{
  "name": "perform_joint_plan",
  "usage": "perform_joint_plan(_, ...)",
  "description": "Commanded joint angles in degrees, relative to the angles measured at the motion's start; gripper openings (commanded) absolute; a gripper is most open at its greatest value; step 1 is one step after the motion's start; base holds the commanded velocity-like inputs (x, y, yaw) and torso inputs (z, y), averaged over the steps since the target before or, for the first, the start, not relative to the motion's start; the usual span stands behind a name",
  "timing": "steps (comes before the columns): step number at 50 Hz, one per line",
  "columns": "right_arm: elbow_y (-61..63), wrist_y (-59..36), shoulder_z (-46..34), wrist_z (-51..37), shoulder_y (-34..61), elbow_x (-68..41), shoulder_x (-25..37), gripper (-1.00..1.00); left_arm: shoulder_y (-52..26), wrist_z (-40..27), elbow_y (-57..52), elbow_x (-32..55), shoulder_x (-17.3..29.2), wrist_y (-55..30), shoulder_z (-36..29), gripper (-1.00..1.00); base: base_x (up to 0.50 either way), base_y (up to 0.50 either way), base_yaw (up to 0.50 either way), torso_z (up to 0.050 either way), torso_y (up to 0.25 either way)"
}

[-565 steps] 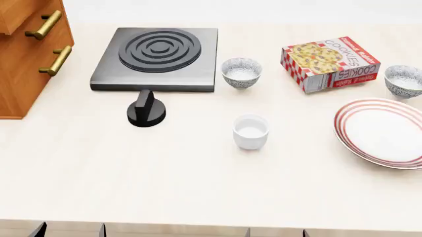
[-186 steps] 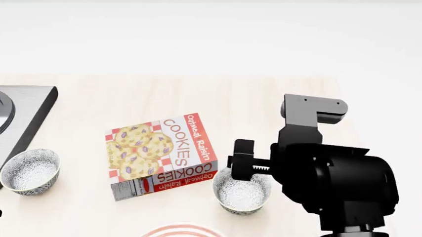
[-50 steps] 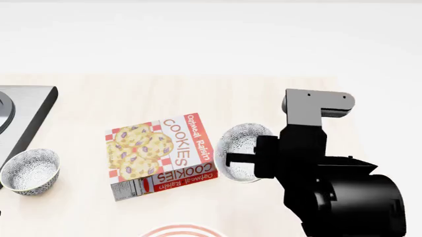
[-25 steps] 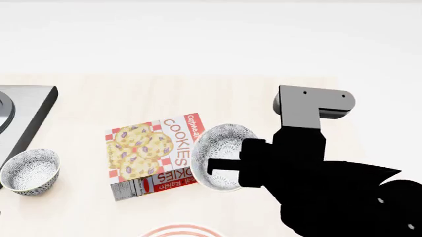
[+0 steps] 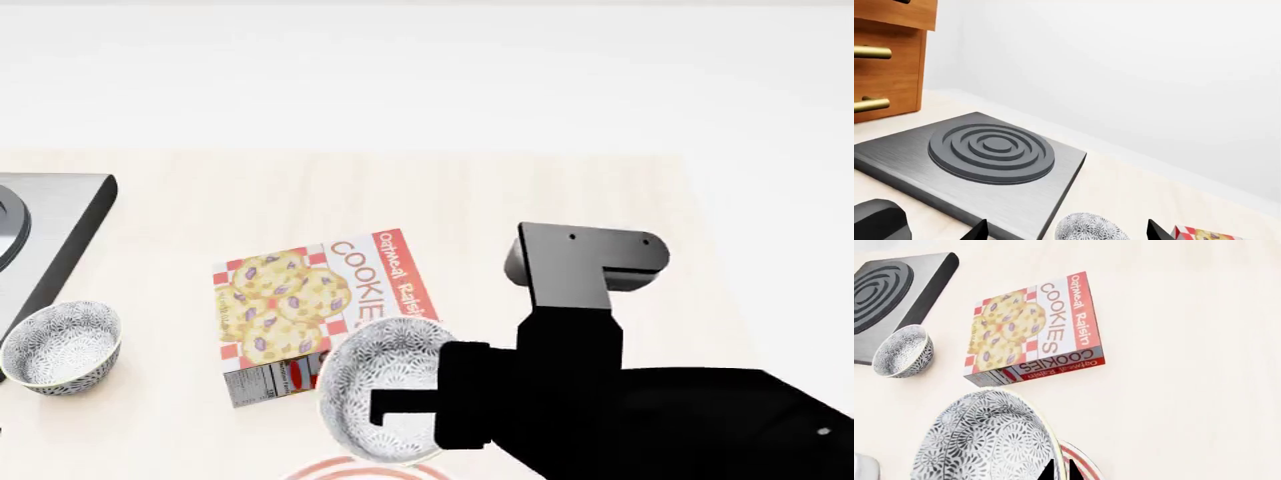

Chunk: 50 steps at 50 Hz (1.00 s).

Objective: Pick the akita bowl next to the plate and place it on the plate.

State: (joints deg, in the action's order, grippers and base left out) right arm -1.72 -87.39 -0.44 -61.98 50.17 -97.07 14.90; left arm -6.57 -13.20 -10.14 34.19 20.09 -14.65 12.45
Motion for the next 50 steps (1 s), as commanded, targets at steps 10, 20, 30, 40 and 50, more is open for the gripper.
perform_joint_plan(10,-0.29,2.03,-3.81,-0.54,-2.84,-9.09,1.59,-1.0,-0.03,-0.11,0.35,0.12,0.13,0.31,-0.16,1.0,0.0,0.0,0.0,0.0,0.001)
perform_joint_plan(20,0.93,3.15,-3.89,4.11,-5.14,-6.2,2.08,-1.0,0.0,-0.03,0.61,0.07,0.16,0.67,-0.29,1.0,0.0,0.0,0.0,0.0,0.0)
perform_joint_plan(30,1.55,5.96,-4.18,14.34,-7.24,2.0,1.33,-1.0,0.11,-0.17,0.38,0.16,0.28,0.71,-0.37,1.0,0.0,0.0,0.0,0.0,0.0)
perform_joint_plan(40,1.37,8.26,-5.59,19.72,-9.09,6.27,1.73,-1.0,0.25,-0.3,0.28,0.22,0.36,0.81,-0.46,1.0,0.0,0.0,0.0,0.0,0.001)
perform_joint_plan(50,1.27,9.43,-7.72,22.94,-10.58,9.22,2.21,-1.0,0.18,-0.55,0.18,0.39,0.48,0.68,-0.52,1.0,0.0,0.0,0.0,0.0,0.0)
